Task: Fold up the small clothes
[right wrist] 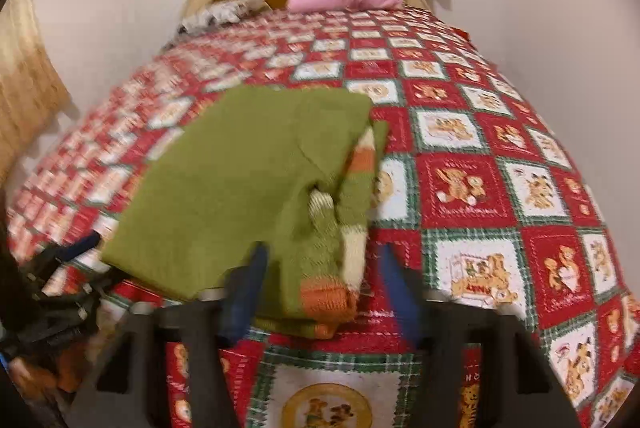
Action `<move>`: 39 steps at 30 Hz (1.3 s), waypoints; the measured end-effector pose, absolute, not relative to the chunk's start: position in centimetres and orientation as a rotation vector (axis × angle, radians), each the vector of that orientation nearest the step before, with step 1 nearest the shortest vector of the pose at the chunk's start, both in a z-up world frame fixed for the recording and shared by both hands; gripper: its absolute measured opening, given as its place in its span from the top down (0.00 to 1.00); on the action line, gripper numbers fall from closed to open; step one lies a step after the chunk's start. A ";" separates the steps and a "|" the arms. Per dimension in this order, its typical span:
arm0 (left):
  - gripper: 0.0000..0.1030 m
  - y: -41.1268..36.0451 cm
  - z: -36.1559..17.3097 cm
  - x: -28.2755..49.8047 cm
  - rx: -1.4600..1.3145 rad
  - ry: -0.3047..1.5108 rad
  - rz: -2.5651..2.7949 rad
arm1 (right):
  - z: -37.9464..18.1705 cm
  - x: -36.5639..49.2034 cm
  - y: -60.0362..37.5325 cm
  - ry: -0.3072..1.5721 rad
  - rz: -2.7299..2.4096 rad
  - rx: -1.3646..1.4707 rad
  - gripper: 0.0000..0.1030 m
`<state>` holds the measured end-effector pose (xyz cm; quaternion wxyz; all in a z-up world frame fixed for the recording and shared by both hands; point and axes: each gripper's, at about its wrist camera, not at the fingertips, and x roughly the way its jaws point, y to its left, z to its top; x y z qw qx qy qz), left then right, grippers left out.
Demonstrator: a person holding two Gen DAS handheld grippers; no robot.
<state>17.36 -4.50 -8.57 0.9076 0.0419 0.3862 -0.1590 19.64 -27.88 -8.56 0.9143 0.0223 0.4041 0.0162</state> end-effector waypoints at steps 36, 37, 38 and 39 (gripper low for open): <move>0.24 -5.7 -7.5 26.0 0.011 0.753 -0.262 | -10.5 25.0 -27.2 0.780 0.000 -0.060 1.00; 0.24 -6.0 -7.4 25.8 0.026 0.745 -0.254 | -10.6 25.1 -27.2 0.775 -0.002 -0.054 1.00; 0.24 -6.2 -7.3 25.8 0.036 0.742 -0.250 | -10.7 25.0 -27.1 0.768 -0.005 -0.053 1.00; 0.23 -6.2 -7.3 25.8 0.045 0.741 -0.248 | -10.7 25.1 -27.0 0.763 -0.007 -0.054 1.00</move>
